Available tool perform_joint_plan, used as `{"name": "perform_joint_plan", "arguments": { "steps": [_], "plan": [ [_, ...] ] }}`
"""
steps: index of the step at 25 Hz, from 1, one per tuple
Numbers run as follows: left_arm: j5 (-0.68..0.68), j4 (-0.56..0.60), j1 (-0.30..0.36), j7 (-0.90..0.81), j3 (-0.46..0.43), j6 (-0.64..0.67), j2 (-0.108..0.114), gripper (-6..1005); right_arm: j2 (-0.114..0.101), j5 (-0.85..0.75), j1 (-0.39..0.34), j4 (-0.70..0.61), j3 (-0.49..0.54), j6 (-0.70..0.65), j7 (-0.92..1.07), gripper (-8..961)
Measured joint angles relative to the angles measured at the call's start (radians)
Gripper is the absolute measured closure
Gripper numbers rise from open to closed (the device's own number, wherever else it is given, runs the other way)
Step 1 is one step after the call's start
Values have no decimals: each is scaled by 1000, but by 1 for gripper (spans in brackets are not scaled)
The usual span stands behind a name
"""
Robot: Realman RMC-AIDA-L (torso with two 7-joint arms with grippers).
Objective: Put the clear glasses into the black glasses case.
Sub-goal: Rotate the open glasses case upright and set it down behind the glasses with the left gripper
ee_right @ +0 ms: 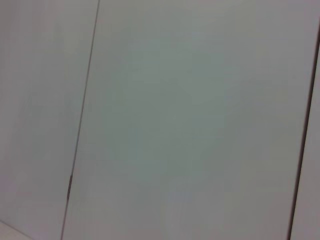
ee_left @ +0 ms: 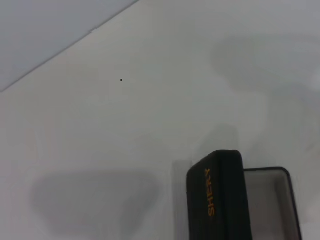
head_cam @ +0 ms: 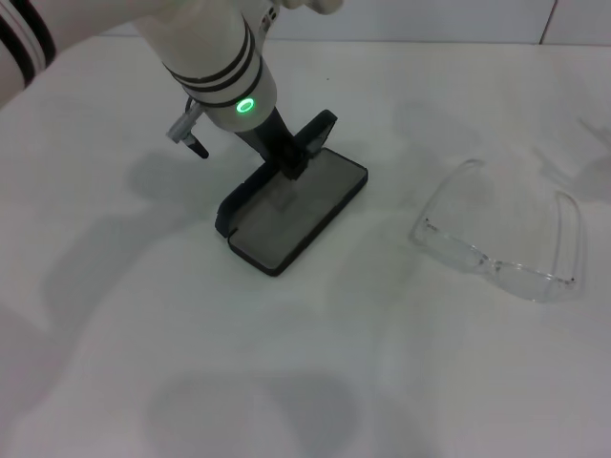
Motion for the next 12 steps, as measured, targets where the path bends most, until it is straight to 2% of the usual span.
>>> {"name": "perform_joint_plan", "arguments": {
  "steps": [4, 5, 7, 9, 12],
  "plan": [
    [-2, 38, 5, 4, 15, 9, 0, 662, 0, 1, -6, 1, 1, -1, 0, 69],
    [-1, 90, 19, 14, 28, 24, 0, 682, 0, 2, -12, 1, 2, -1, 0, 69],
    [-1, 108, 24, 21, 30, 30, 0, 723, 0, 5, -15, 1, 3, -1, 0, 69],
    [-1, 183, 52, 48, 36, 53, 1, 763, 0, 14, -20, 1, 7, -2, -1, 69],
    [1, 354, 127, 104, 58, 94, 1, 779, 0, 34, -26, 3, 13, -9, -1, 69]
  ]
}}
